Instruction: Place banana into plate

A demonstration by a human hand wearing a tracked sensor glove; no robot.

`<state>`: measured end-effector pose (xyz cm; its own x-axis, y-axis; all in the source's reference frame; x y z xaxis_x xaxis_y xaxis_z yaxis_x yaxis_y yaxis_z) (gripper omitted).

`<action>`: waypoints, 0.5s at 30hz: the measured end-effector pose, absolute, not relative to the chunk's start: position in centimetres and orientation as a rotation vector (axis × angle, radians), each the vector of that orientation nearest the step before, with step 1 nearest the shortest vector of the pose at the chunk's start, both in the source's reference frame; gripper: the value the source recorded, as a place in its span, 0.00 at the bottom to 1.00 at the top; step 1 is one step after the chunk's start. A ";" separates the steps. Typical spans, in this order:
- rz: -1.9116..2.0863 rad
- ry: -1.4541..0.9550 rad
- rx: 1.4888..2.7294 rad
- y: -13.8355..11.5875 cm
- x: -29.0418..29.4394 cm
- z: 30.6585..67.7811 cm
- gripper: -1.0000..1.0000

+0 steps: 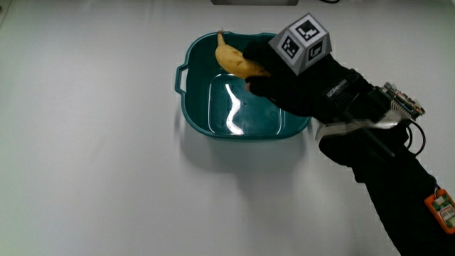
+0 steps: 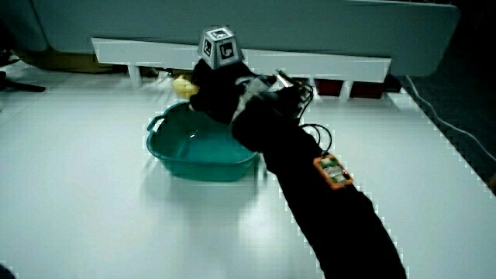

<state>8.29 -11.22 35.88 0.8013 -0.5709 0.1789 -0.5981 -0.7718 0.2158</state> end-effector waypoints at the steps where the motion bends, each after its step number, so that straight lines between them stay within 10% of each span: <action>1: 0.128 -0.905 2.740 -11.5 8.4 35.9 0.50; 15: 0.140 -0.803 2.698 -14.4 8.3 38.1 0.50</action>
<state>8.25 -14.37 38.15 0.8369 -0.5159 0.1829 -0.5473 -0.7898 0.2767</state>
